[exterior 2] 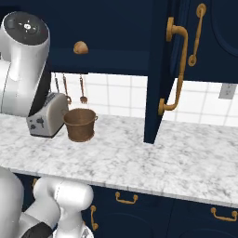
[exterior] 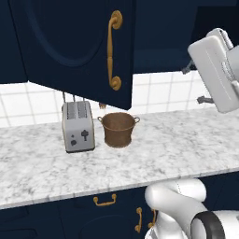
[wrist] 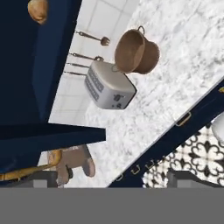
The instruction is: Open the cabinet, pick up the bread from the cabinet and place it in the basket. Then move the basket to the dining counter.
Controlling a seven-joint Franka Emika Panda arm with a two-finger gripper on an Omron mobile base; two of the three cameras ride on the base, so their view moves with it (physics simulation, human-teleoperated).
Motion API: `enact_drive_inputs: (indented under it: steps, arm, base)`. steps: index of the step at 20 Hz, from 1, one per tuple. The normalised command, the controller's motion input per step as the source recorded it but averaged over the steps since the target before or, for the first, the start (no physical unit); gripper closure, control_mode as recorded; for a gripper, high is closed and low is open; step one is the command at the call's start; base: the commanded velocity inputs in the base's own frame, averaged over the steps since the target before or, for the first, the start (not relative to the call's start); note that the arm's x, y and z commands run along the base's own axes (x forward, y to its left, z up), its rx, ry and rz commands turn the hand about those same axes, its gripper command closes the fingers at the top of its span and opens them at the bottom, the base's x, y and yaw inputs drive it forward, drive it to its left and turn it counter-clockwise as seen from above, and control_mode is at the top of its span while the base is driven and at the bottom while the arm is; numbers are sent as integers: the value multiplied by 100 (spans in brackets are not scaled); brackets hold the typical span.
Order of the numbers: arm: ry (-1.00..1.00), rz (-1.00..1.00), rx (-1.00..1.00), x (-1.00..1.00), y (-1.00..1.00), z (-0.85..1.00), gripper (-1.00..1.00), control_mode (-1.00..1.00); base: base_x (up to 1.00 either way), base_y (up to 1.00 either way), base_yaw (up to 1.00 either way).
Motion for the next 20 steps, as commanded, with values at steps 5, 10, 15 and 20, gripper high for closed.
enact_drive_inputs:
  steps: [5,10,15,20]
  arm:
    - [15,35,55,42,7,-17,-100,-100]
    - [14,31,29,77,52,0,-100,-100]
    - [3,36,12,73,47,0,-100,-100]
    - [3,37,5,69,15,13,-100,-100]
  base:
    - [0,0,0]
    - [0,0,0]
    - [0,0,0]
    - [0,0,0]
